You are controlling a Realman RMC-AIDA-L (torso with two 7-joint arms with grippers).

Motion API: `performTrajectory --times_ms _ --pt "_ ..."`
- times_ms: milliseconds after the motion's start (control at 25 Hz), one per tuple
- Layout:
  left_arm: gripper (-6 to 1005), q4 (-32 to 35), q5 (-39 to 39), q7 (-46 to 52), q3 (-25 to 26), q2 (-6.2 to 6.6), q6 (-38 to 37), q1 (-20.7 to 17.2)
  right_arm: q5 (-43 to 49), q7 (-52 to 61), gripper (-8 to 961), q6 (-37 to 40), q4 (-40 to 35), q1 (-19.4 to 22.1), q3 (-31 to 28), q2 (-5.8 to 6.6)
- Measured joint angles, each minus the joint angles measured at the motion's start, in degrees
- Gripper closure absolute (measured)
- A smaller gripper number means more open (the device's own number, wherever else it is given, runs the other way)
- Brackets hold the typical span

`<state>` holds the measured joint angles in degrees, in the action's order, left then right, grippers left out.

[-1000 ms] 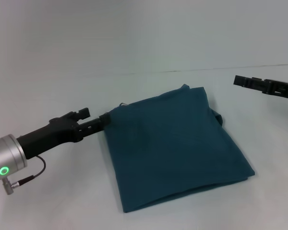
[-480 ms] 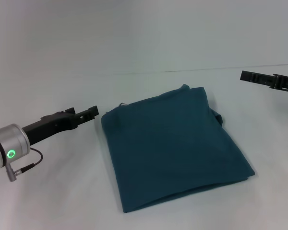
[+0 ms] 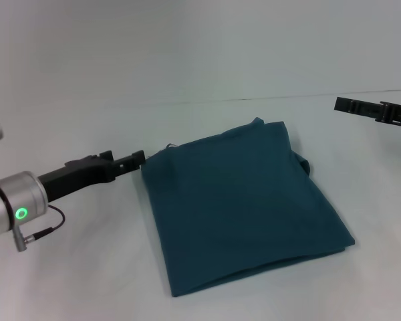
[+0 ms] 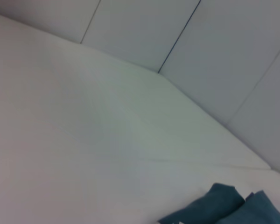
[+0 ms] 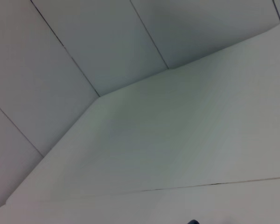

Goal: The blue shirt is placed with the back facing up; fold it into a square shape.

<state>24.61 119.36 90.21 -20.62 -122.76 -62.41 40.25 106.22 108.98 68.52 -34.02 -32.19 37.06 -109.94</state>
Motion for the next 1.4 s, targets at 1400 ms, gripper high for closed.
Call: performTrajectory --times_ms 1400 --pt "78 -6.77 -0.46 -0.30 -10.92 -1.60 17.29 6.38 -0.23 0.62 112 0.03 0.00 -0.24 0.12 -1.26"
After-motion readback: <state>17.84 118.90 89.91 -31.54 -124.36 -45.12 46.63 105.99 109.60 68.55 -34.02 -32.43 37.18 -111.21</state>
